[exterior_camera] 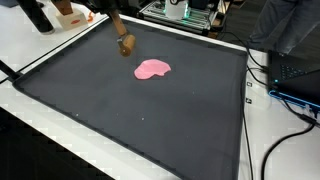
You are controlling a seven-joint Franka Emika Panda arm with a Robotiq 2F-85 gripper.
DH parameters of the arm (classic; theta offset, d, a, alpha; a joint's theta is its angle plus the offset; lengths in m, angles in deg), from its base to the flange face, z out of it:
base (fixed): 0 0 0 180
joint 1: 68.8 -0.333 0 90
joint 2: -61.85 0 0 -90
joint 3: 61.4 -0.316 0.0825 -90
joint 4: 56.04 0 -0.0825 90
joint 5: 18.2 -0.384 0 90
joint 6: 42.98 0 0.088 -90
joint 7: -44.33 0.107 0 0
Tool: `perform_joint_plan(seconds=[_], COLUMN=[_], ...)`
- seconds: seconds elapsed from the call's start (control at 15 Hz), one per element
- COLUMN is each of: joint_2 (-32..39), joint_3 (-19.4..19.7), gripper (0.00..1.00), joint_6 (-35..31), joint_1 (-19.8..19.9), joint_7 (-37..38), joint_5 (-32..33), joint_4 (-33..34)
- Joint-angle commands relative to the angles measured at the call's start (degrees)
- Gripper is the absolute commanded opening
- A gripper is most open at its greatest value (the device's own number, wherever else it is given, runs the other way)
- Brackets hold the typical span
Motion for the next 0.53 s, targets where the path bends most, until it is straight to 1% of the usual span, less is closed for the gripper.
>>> perform_joint_plan(seconds=[0.0, 0.47], joint_2=[-5.3, -10.52], joint_3=[-1.1, -4.48], gripper=[0.25, 0.25], joint_6=[-1.55, -4.63], joint_1=[-2.38, -7.87], joint_7=[0.75, 4.02], joint_5=[5.3, 17.75], joint_4=[-2.55, -4.26])
